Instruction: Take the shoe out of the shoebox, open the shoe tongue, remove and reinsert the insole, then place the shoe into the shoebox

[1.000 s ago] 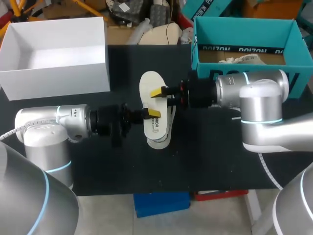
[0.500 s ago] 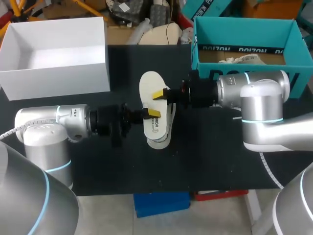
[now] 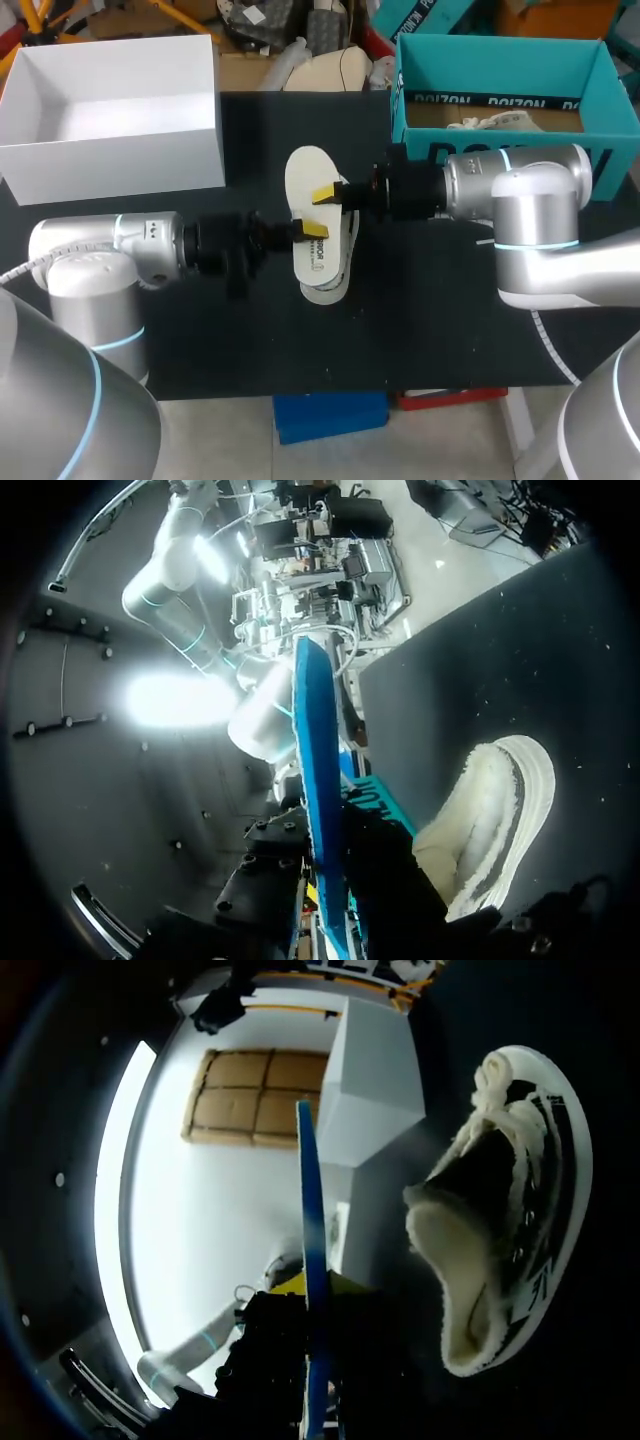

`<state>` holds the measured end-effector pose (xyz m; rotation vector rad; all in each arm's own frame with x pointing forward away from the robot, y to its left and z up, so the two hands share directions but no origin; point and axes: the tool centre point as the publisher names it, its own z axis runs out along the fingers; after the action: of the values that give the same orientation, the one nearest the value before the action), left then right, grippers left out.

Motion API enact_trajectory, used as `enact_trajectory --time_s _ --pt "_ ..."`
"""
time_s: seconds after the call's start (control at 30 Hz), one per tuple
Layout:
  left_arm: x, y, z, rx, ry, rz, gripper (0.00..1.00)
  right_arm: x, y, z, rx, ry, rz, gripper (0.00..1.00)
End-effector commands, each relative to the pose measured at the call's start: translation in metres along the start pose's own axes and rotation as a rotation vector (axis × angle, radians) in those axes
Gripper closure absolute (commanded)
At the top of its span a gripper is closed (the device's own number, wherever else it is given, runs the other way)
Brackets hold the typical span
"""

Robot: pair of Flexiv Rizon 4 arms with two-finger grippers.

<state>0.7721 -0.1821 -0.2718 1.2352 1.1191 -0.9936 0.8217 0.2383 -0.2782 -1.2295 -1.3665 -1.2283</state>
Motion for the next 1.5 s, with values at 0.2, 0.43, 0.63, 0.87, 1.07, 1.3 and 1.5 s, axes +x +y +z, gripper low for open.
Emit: enact_trajectory --time_s 0.2,0.43,0.63,0.87,1.07,1.3,1.5 --pt "-0.015 0.007 -0.049 -0.084 0.096 0.039 0.00 -0.001 0.000 0.001 0.000 0.001 0.000 1.00" --pt "-0.035 0.015 -0.078 -0.083 0.194 0.100 0.00 -0.001 0.000 0.001 0.000 0.001 0.000 1.00" --pt "-0.053 0.026 -0.069 -0.040 0.336 0.123 0.00 -0.001 0.000 0.001 0.000 0.001 0.000 1.00" --pt "-0.072 0.037 -0.053 0.018 0.480 0.160 0.00 -0.001 0.000 0.001 0.000 0.001 0.000 1.00" --pt "-0.082 0.037 -0.051 -0.005 0.532 0.210 0.00 -0.001 0.000 0.001 0.000 0.001 0.000 1.00" --pt "-0.082 0.037 -0.051 -0.005 0.532 0.210 0.00 -0.001 0.000 0.001 0.000 0.001 0.000 1.00" --pt "-0.082 0.037 -0.051 -0.005 0.532 0.210 0.00 -0.001 0.000 0.001 0.000 0.001 0.000 1.00"
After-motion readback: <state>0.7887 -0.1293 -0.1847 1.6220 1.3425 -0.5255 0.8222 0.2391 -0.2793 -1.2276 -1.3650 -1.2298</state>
